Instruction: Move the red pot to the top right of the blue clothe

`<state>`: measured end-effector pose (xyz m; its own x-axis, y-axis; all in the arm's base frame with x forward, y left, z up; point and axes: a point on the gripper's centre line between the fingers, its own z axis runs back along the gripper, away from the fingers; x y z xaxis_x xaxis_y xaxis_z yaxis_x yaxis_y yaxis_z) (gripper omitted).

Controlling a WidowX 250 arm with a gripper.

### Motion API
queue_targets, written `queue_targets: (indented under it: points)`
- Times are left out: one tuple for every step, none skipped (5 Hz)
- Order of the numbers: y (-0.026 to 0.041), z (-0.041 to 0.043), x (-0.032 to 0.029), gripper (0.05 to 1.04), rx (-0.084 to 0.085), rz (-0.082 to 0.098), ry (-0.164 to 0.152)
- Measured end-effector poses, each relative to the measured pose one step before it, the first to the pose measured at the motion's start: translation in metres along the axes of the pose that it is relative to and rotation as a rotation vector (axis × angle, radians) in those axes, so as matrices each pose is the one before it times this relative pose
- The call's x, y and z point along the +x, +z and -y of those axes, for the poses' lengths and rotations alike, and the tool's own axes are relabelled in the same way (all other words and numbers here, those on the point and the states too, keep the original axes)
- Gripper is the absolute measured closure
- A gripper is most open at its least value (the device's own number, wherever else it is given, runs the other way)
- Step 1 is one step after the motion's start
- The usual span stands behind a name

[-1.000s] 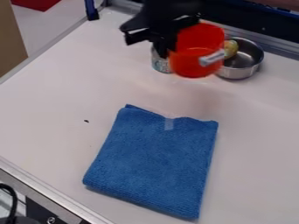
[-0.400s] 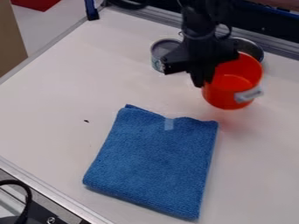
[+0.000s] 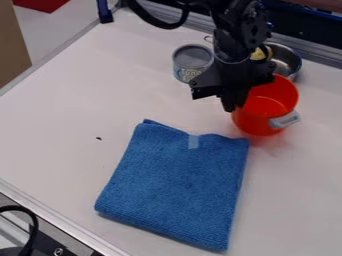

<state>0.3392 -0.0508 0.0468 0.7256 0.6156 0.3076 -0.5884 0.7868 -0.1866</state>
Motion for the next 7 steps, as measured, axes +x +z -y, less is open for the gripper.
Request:
queue_targets:
  points:
    - [-0.00482, -0.0017, -0.00292, 1.029, 0.0304, -0.019, 0.0166]
    - [0.00182, 0.00078, 0.00109, 1.007, 0.0102, 0.0, 0.0136]
    - [0.00427, 0.00397, -0.00073, 0.859, 0.0053, -0.033, 0.0147]
    - [0.00396, -0.00107, 0.00384, 0.616, -0.0033, -0.0495, 0.0106]
    - [0.01002, -0.00298, 0.0054, 0.319, -0.0222, -0.0127, 0.0308]
    - [0.02924, -0.00858, 0.01426, 0.095, -0.0382, 0.0049, 0.0654]
    - [0.01605, -0.01958, 0.02465, 0.084, 0.0343, 0.0436, 0.0367]
